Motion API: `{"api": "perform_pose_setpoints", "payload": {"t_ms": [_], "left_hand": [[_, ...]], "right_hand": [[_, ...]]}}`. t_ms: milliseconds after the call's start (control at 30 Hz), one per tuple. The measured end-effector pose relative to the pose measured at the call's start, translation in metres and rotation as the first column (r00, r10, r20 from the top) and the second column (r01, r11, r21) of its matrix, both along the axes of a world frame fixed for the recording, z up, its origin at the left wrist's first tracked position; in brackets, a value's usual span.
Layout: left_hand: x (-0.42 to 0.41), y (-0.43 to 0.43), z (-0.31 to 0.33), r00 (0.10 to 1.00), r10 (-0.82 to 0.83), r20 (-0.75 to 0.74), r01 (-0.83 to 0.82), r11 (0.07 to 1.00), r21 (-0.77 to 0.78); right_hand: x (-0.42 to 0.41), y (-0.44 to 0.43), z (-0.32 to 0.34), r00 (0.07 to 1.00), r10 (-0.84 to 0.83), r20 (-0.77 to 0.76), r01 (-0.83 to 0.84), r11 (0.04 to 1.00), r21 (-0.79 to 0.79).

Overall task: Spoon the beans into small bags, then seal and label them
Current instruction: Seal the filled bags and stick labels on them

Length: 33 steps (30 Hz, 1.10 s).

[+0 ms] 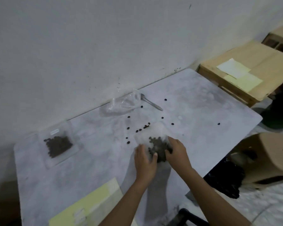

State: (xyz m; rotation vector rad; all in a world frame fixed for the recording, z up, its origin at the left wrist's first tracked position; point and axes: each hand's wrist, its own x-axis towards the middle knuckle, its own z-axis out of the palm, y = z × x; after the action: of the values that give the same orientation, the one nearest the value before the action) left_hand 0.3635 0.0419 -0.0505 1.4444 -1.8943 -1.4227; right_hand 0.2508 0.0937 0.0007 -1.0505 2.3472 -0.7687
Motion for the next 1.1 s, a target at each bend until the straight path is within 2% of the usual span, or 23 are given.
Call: {"api": "perform_pose_setpoints", "payload": {"t_ms": [167, 300, 367, 500, 600, 800, 900, 1000, 1100], "left_hand": [[-0.001, -0.001, 0.019, 0.970, 0.159, -0.183, -0.132, 0.980, 0.150], [0.025, -0.018, 0.046, 0.898, 0.265, -0.350, -0.259, 0.964, 0.066], [0.050, -0.028, 0.062, 0.875, 0.252, -0.412, -0.259, 0.965, 0.040], [0.121, -0.038, 0.075, 0.879, 0.258, -0.402, -0.288, 0.958, -0.014], [0.183, -0.032, 0.074, 0.866, 0.358, -0.350, -0.397, 0.917, -0.045], [0.282, 0.002, 0.066, 0.760, 0.558, -0.332, -0.596, 0.803, -0.015], [0.312, 0.018, 0.062, 0.662, 0.646, -0.380, -0.685, 0.728, 0.044], [0.331, 0.031, 0.058, 0.560, 0.710, -0.427, -0.746, 0.656, 0.112], [0.345, 0.040, 0.051, 0.508, 0.750, -0.425, -0.772, 0.615, 0.162]], "right_hand": [[0.006, 0.002, 0.008, 0.995, -0.061, 0.082, 0.068, 0.994, -0.083], [0.021, -0.009, 0.021, 0.986, -0.030, 0.163, 0.063, 0.977, -0.206], [0.040, -0.018, 0.029, 0.971, 0.023, 0.237, 0.033, 0.973, -0.227], [0.095, -0.032, 0.032, 0.919, 0.206, 0.337, -0.109, 0.953, -0.283], [0.136, -0.035, 0.025, 0.887, 0.365, 0.284, -0.285, 0.915, -0.287], [0.185, -0.030, -0.010, 0.848, 0.503, 0.167, -0.484, 0.864, -0.141], [0.197, -0.021, -0.022, 0.813, 0.567, 0.136, -0.568, 0.822, -0.035], [0.211, -0.016, -0.027, 0.758, 0.639, 0.132, -0.642, 0.766, -0.025], [0.226, -0.018, -0.029, 0.664, 0.745, 0.060, -0.744, 0.666, -0.042]]}}
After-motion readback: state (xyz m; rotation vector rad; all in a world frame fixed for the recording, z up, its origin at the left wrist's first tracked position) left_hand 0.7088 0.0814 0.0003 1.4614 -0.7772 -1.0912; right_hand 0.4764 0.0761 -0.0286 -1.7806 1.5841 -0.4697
